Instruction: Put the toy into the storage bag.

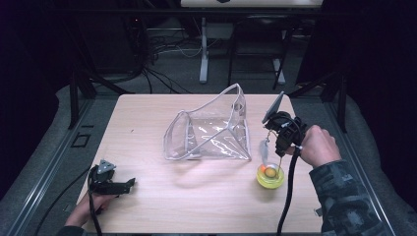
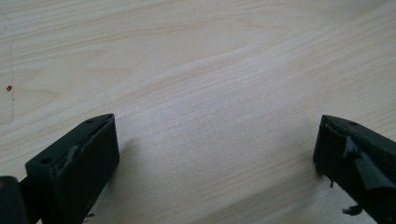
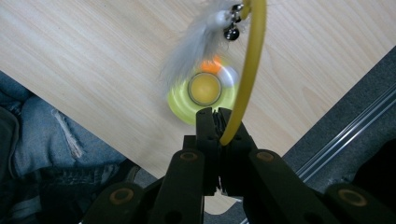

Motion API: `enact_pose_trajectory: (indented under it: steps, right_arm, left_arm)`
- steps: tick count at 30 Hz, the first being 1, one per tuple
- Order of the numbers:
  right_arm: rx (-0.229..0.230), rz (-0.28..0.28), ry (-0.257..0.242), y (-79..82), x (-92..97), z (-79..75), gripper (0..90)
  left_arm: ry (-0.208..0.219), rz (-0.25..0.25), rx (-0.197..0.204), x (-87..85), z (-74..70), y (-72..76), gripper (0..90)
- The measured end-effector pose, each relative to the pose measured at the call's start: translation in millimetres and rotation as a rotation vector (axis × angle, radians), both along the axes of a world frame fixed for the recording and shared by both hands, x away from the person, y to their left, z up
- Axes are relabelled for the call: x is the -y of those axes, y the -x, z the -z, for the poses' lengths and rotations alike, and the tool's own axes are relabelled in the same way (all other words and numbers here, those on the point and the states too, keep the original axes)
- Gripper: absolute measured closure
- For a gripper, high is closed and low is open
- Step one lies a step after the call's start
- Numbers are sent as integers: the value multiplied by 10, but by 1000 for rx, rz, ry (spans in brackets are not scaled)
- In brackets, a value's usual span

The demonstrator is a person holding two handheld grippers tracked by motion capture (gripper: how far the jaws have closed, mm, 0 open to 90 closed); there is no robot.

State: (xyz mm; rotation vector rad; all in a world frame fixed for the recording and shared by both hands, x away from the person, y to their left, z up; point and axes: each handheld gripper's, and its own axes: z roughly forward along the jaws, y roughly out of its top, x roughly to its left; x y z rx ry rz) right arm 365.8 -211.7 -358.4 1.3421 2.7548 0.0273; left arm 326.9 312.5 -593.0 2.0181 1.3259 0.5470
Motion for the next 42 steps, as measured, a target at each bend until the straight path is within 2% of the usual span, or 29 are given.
enact_pose_trajectory:
  steps: [9,14,16,25,32,42]
  right_arm:
    - [8,6,8,-75,36,-112,880]
    - [19,22,-8,-120,63,-144,879]
    - [5,16,4,-148,73,-170,880]
    - [13,25,25,-250,104,-242,879]
    - [8,29,19,-350,129,-300,879]
    - [25,25,19,-470,51,-441,879]
  left_arm:
    - [0,3,-5,-3,-5,1,3]
    - [0,3,-5,-3,-4,1,3]
    - [0,3,-5,-3,-4,1,3]
    - [0,3,-5,-3,-4,0,3]
    - [0,3,-5,-3,-5,0,3]
    - [0,5,-5,-3,-4,-1,3]
